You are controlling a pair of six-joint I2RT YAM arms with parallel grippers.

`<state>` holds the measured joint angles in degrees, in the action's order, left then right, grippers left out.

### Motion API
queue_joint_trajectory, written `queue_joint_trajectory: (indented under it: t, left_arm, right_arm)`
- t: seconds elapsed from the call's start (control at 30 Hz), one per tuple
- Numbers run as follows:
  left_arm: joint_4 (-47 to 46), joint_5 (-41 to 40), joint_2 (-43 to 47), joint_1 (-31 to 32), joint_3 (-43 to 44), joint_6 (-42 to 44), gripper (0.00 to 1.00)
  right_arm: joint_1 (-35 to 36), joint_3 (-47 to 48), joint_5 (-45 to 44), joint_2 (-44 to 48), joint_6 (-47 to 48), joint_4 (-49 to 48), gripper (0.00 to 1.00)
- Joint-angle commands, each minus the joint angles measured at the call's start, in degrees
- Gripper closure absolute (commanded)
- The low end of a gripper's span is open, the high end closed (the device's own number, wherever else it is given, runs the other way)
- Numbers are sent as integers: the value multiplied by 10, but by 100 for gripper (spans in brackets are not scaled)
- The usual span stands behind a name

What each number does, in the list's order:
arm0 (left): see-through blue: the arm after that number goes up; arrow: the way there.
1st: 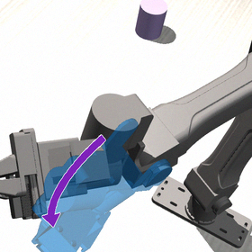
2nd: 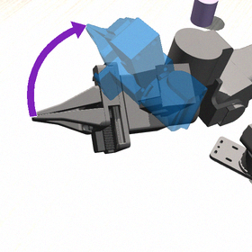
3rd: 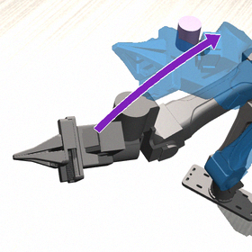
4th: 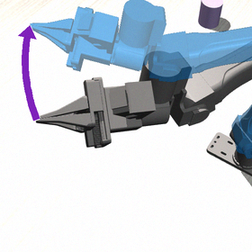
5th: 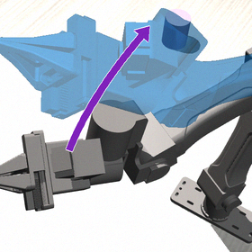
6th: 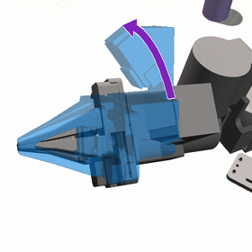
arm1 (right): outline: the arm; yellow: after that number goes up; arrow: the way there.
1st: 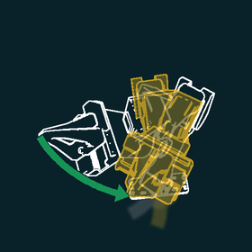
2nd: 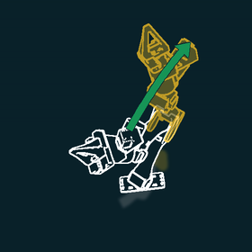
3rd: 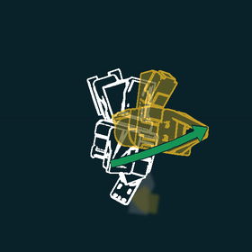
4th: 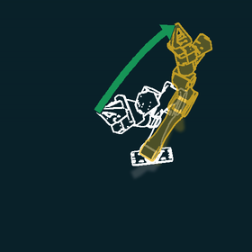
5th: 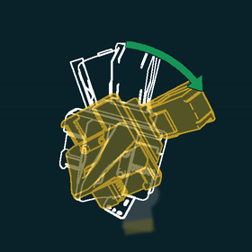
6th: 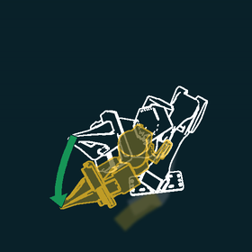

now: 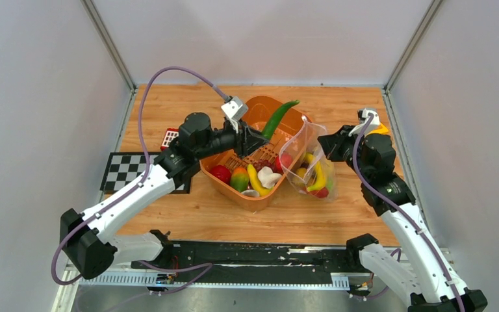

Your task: Place the food in the zip-top bag and seal the zipper

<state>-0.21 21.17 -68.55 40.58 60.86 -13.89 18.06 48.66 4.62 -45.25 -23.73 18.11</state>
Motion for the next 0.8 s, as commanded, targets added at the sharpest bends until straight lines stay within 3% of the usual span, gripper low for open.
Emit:
queue_joint_trajectory:
  t: [0.0, 0.3, 0.47, 0.77]
  left_arm:
    - [-133, 74, -9, 37, 14, -36, 65]
    - [-296, 78, -108, 67, 7, -113, 64]
    - [-250, 33, -150, 84, 31, -69, 62]
    - [-206, -6, -198, 108, 62, -20, 43]
  right_arm:
    - [-2, 8, 5, -3, -3, -22, 99]
    - [-2, 6, 7, 9, -8, -22, 99]
    - [-2, 6, 13, 15, -17, -23, 99]
    - [-2, 9, -2, 39, -38, -37, 99]
